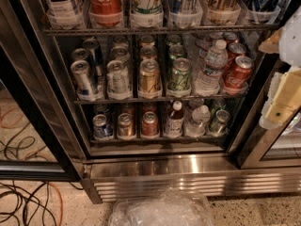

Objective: Pick orange can from middle shelf of fridge

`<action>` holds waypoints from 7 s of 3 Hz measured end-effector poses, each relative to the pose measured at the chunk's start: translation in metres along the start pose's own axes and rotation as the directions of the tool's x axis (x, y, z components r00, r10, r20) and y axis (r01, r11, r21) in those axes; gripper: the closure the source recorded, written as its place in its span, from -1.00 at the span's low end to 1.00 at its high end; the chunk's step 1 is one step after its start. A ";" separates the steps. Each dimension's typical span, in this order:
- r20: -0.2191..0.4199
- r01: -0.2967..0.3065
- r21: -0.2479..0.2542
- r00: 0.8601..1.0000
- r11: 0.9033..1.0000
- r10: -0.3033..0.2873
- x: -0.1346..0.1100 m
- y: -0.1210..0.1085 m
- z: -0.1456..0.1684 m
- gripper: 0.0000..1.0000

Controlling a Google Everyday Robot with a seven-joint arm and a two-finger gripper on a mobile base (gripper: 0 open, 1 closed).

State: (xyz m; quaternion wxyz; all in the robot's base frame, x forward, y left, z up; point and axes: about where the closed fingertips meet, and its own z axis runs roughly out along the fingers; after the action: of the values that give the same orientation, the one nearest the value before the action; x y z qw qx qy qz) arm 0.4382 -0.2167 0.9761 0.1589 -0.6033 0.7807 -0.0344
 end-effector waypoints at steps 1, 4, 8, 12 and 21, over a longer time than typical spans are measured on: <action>0.000 0.000 0.000 1.000 1.000 0.000 0.000 0.000 0.000 -1.00; 0.263 -0.151 0.070 0.956 0.986 0.128 -0.006 0.014 0.023 -1.00; 0.455 -0.279 0.042 0.860 0.959 0.230 -0.029 0.034 0.065 -1.00; 0.627 -0.408 -0.006 0.709 0.913 0.322 -0.054 0.040 0.074 -1.00; 0.886 -0.711 -0.083 0.268 0.698 0.378 -0.090 0.035 0.174 -1.00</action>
Offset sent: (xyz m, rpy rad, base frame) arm -0.0006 0.0005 -0.0079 0.0887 -0.0440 -0.0365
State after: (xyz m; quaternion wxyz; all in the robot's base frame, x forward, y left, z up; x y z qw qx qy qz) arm 0.4759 -0.0975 0.8214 0.6229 -0.1864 0.7343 0.1948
